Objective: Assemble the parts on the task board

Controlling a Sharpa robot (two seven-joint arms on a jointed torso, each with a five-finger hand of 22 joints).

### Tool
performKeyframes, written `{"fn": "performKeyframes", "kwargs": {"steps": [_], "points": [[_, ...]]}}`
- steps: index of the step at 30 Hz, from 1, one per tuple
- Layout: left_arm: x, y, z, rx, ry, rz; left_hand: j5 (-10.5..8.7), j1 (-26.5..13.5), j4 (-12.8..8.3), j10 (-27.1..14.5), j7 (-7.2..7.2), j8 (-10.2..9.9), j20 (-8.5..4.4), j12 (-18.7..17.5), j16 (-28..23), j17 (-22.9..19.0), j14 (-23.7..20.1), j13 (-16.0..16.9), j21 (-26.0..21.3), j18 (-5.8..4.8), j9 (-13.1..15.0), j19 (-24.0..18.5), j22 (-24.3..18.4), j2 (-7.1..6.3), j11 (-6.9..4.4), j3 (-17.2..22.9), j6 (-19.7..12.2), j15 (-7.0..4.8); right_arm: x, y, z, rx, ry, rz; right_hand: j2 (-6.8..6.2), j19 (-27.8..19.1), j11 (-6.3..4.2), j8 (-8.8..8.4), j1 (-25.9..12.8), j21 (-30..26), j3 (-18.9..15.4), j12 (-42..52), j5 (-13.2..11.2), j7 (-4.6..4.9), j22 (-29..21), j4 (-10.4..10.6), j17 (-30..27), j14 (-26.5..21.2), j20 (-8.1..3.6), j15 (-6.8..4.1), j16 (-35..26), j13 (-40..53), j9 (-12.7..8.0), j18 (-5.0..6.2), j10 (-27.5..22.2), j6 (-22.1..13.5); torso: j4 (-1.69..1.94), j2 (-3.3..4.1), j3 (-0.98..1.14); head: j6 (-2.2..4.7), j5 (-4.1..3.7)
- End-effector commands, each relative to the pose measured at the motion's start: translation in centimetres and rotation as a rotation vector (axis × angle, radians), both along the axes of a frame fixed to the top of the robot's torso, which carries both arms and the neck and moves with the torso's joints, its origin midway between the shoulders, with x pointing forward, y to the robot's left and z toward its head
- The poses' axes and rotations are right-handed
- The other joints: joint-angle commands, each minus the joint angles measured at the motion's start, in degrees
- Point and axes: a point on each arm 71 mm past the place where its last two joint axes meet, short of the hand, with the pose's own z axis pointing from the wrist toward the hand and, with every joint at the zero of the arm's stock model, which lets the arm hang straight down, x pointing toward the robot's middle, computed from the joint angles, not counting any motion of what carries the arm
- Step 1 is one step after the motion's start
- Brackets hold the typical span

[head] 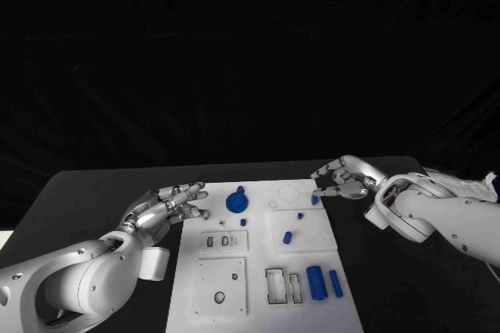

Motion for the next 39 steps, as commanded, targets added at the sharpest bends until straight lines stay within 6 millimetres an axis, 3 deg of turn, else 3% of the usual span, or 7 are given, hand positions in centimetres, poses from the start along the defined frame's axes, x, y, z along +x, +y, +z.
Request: {"fn": "performKeyframes", "kwargs": {"steps": [1, 5, 9, 22, 33, 39], "points": [[0.1, -0.2, 0.1, -0.014, -0.007, -0.020, -0.10, 0.1, -0.1, -0.5, 0.07, 0.0, 0.00, 0.1, 0.4, 0.0, -0.3, -0.1, 0.3, -0.01, -0.1, -0.3, 0.1, -0.12, -0.05, 0.2, -0.4, -0.01, 0.0, -0.5, -0.4, 0.016, 0.032, 0.020, 0.02, 2.6, -0.02, -0.16, 0.6, 0.1, 0.0, 0.4, 0.2, 0.07, 7.7, -0.4, 11.8, 5.4, 0.01, 0.16, 0.3, 13.7, -0.1, -1.01, 4.9, -0.3, -0.33, -0.03, 0.39, -0.02, -0.29], [0.1, -0.2, 0.0, -0.014, -0.006, -0.020, -0.10, 0.1, -0.1, -0.5, 0.07, 0.0, 0.00, 0.1, 0.4, 0.0, -0.3, -0.1, 0.3, -0.01, -0.1, -0.3, 0.1, -0.12, -0.05, 0.2, -0.4, -0.01, -0.1, -0.9, -1.2, -0.029, 0.043, 0.010, -0.08, 2.6, -0.02, -0.12, 0.6, 0.1, 0.0, 0.4, 0.2, 0.06, 7.7, -0.5, 11.9, 5.4, 0.01, 0.17, 0.3, 13.7, -0.1, -1.01, 4.9, -0.2, -0.17, 0.01, 0.44, -0.03, -0.47], [0.2, -0.2, 0.0, -0.014, -0.006, -0.019, -0.10, 0.1, -0.1, -0.5, 0.07, 0.0, 0.00, 0.1, 0.4, 0.0, -0.3, -0.1, 0.3, -0.01, -0.1, -0.3, 0.1, -0.12, -0.05, 0.2, -0.4, -0.01, -0.1, -0.8, -2.2, -0.069, 0.053, 0.007, -0.23, 2.7, -0.02, -0.08, 0.4, 0.1, -0.1, 0.5, 0.2, 0.05, 7.8, -0.6, 12.0, 5.4, 0.02, 0.17, 0.4, 13.7, 0.0, -1.02, 4.9, -0.2, -0.15, -0.04, 0.31, -0.13, -0.37], [0.3, -0.2, -0.1, -0.013, -0.005, -0.019, -0.10, 0.1, -0.1, -0.5, 0.07, 0.0, 0.00, 0.1, 0.4, 0.0, -0.3, -0.1, 0.3, -0.01, -0.1, -0.3, 0.1, -0.12, -0.05, 0.2, -0.4, -0.01, 0.3, -0.4, -3.9, -0.098, 0.064, -0.012, -0.17, 2.8, -0.05, 0.04, -0.2, 0.2, -0.3, 0.6, 0.0, 0.00, 8.0, -0.6, 12.2, 5.5, 0.03, 0.17, 0.5, 13.8, 0.0, -1.05, 5.0, 0.1, -0.05, -0.12, 0.15, -0.57, -0.40], [0.3, -0.2, -0.1, -0.014, -0.004, -0.021, -0.10, 0.1, -0.1, -0.5, 0.07, 0.0, 0.00, 0.1, 0.4, 0.0, -0.3, -0.1, 0.3, -0.01, -0.1, -0.3, 0.1, -0.12, -0.05, 0.2, -0.4, -0.01, 0.8, 0.0, -4.3, -0.101, 0.069, -0.021, 1.35, 3.0, -0.34, 0.59, -0.9, 0.4, 0.3, 1.0, -0.4, -0.37, 8.4, -0.8, 12.7, 5.6, -0.11, -0.04, 0.6, 14.1, 0.3, -1.14, 5.2, 1.9, -0.01, -0.13, 0.13, -0.74, -0.24], [0.3, -0.2, -0.1, -0.014, -0.003, -0.023, -0.09, 0.1, -0.2, -0.5, 0.06, 0.0, 0.00, 0.2, 0.4, 0.1, -0.4, -0.1, 0.4, 0.00, 0.0, -0.4, 0.1, -0.10, -0.06, 0.3, -0.4, -0.01, 0.9, 0.2, -4.3, -0.100, 0.070, -0.017, 2.79, 3.2, -0.93, 1.30, -1.0, 0.6, 1.5, 1.5, -2.1, -1.05, 9.0, -1.2, 13.2, 5.7, -0.49, -0.51, 0.9, 14.4, 0.6, -1.25, 5.5, 4.3, -0.10, -0.13, 0.17, -0.71, -0.24]]}}
